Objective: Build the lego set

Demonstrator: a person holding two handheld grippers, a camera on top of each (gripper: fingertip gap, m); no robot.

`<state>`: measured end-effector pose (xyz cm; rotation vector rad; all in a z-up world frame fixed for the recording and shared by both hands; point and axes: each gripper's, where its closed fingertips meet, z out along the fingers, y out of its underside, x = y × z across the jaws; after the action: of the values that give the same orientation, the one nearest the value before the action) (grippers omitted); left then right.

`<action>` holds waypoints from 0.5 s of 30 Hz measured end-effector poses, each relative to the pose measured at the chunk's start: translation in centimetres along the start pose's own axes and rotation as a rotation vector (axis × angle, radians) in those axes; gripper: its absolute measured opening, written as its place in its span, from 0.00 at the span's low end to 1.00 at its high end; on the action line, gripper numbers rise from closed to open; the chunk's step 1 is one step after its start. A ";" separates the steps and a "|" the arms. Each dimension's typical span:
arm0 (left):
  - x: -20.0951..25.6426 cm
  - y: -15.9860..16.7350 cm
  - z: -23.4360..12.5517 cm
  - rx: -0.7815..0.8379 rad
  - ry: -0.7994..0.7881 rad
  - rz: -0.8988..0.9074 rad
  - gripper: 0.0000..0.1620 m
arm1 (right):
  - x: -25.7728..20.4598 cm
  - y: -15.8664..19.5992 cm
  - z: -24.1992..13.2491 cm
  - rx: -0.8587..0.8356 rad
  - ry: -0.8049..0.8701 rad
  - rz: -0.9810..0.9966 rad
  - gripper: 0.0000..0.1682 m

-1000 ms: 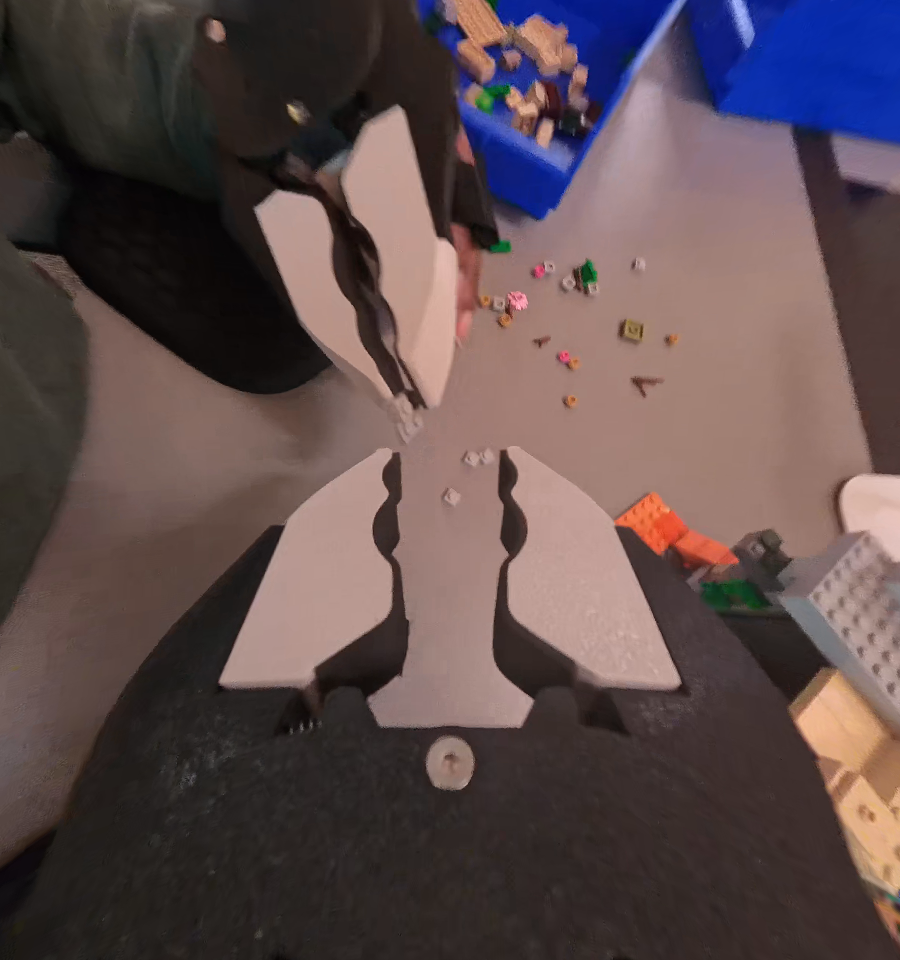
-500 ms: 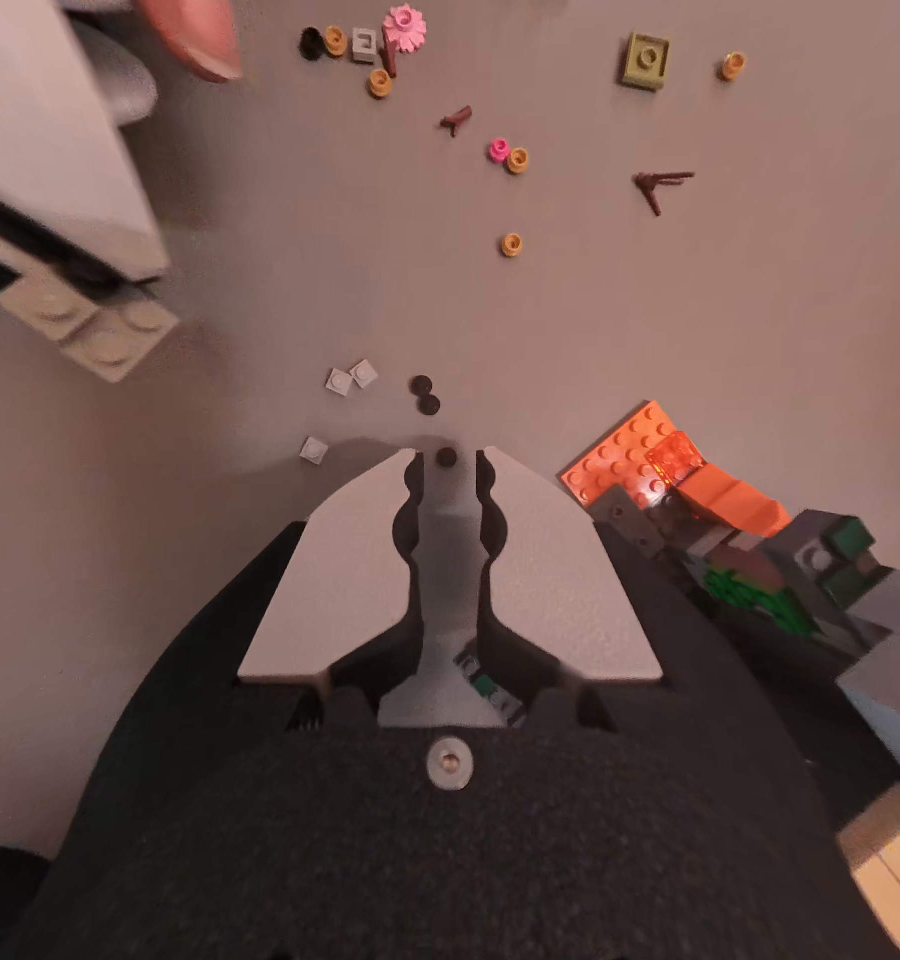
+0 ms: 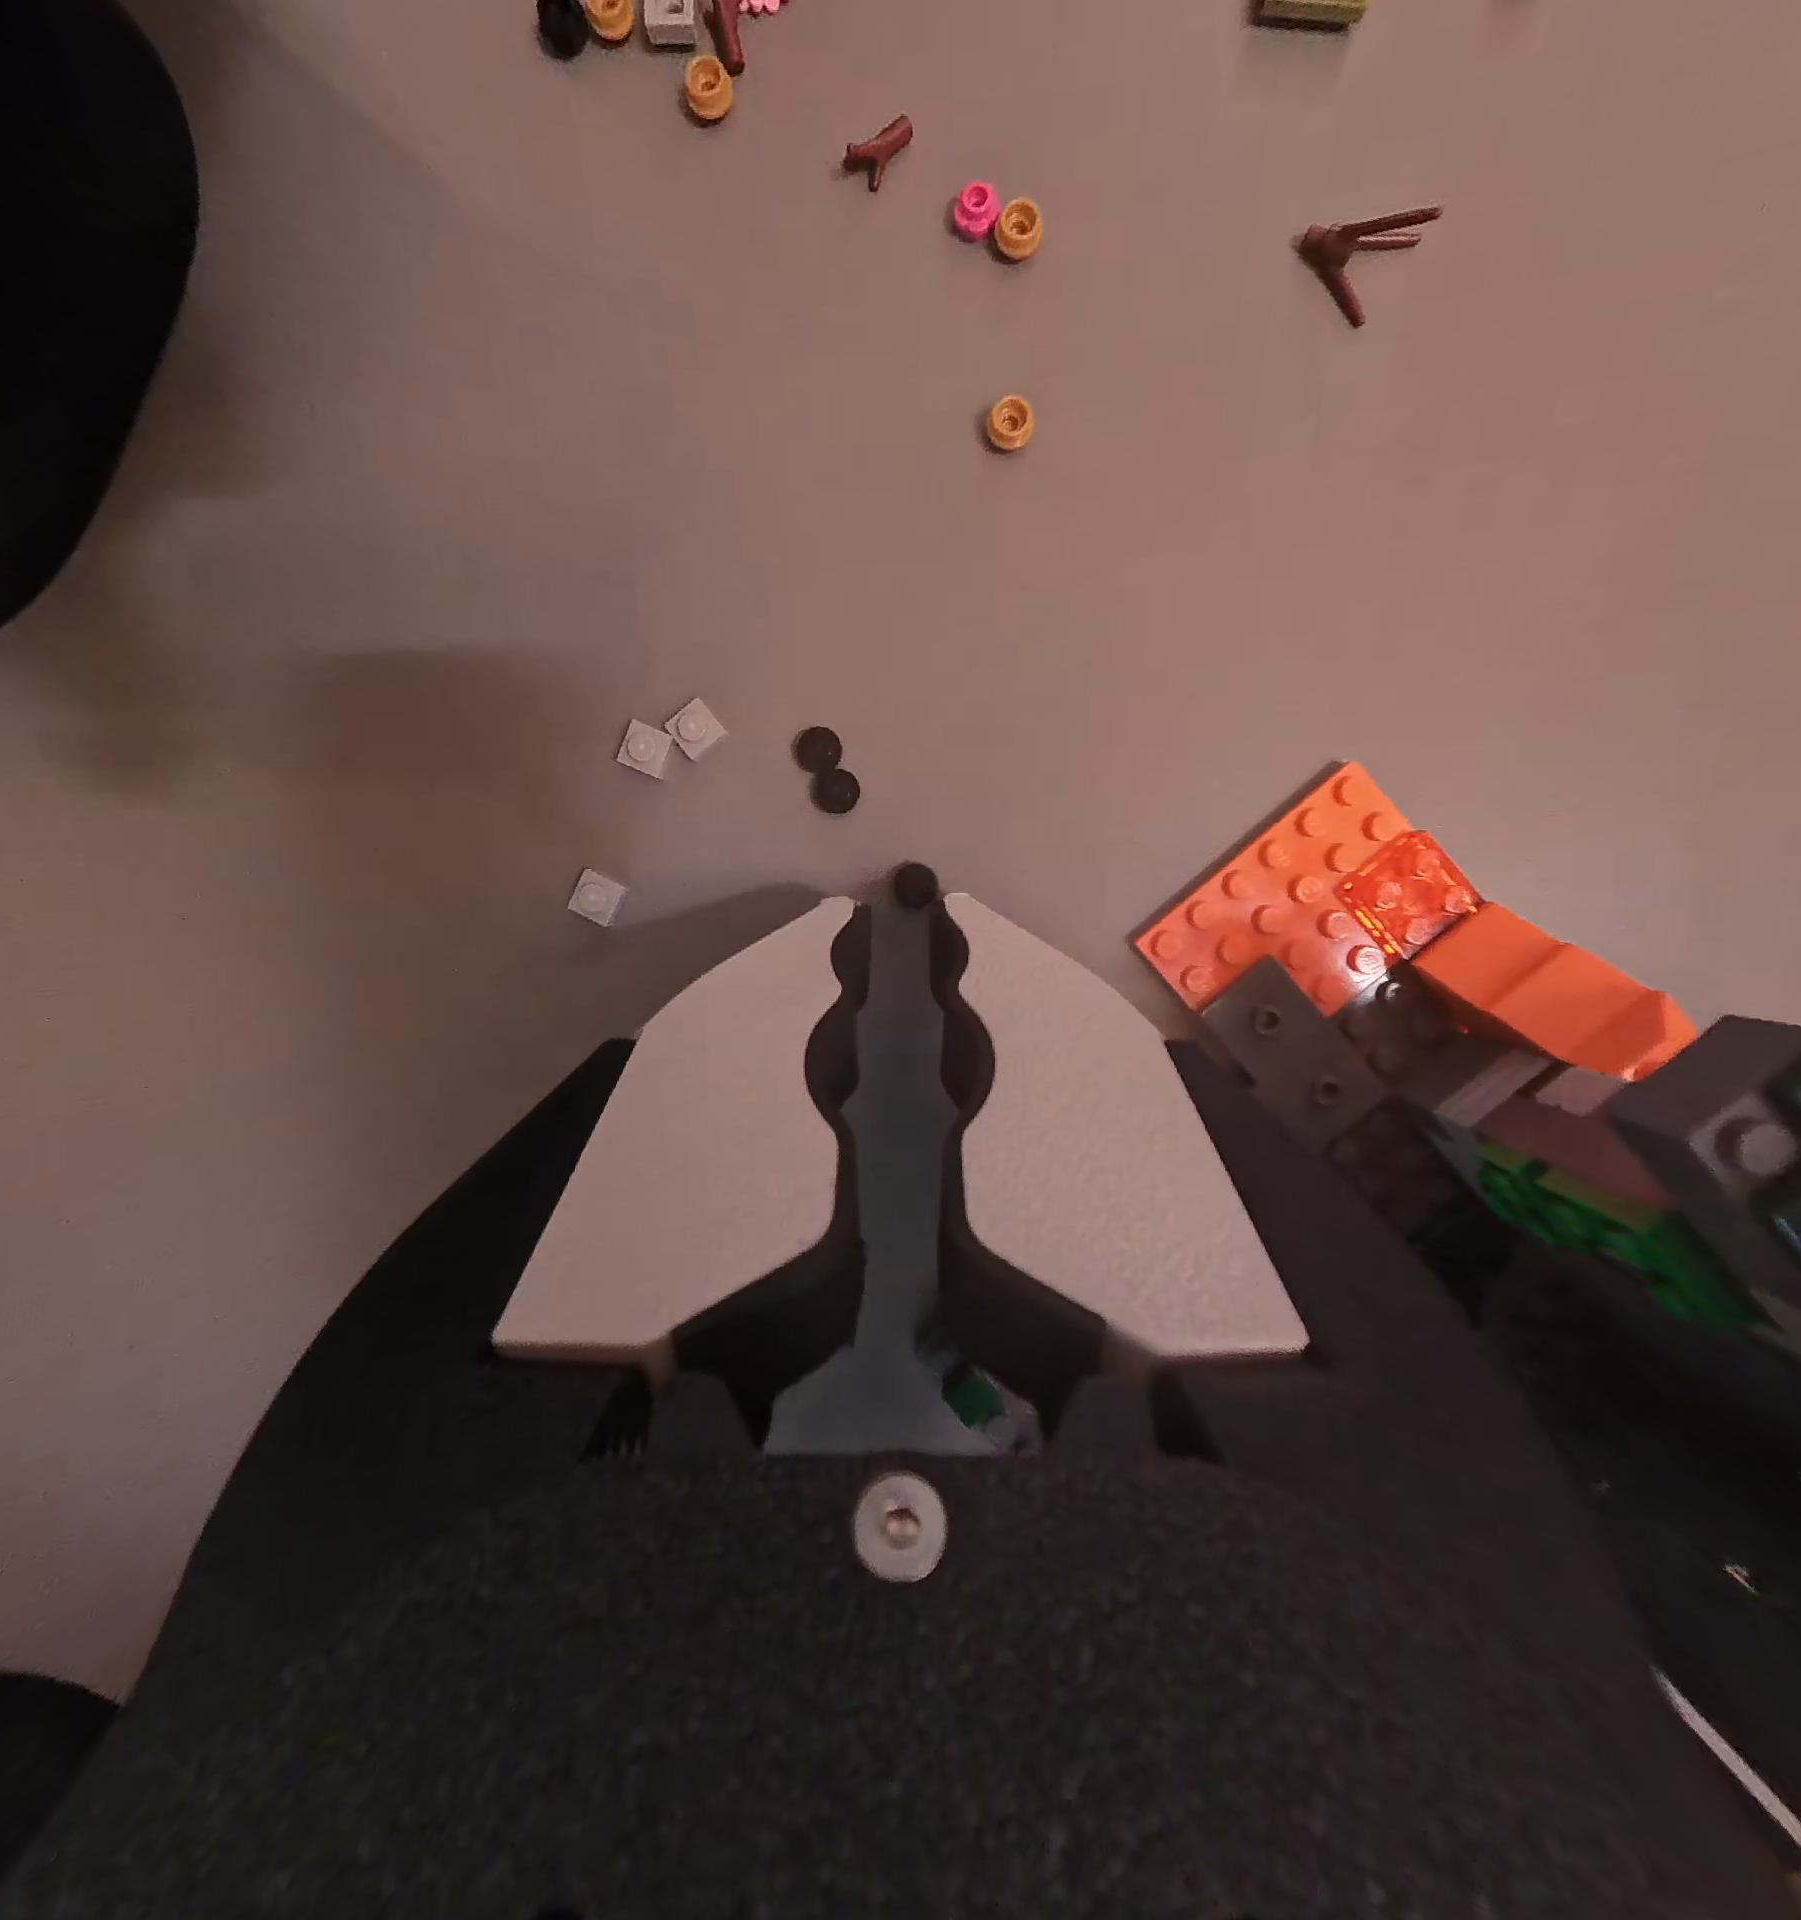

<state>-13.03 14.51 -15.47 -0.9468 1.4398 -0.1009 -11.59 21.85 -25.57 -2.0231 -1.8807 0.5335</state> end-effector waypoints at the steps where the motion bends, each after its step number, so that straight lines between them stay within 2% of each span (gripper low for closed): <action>1: 0.1 0.0 0.0 0.001 -0.002 0.008 0.04 | 0.0 0.0 0.0 -0.001 -0.004 -0.002 0.07; 8: 0.3 -0.2 0.1 0.008 0.007 0.012 0.04 | 0.5 -0.4 0.2 -0.003 0.005 -0.015 0.09; 13: 0.2 -0.4 0.1 0.016 -0.007 0.028 0.04 | 0.3 -0.5 0.1 0.004 -0.007 -0.041 0.04; 15: 0.1 -0.6 0.0 0.022 -0.018 0.043 0.04 | -0.8 -1.2 -0.8 0.058 -0.047 -0.078 0.04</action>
<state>-12.71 14.09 -15.21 -0.8964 1.4386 -0.0757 -12.29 21.12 -24.29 -1.9080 -1.9391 0.6128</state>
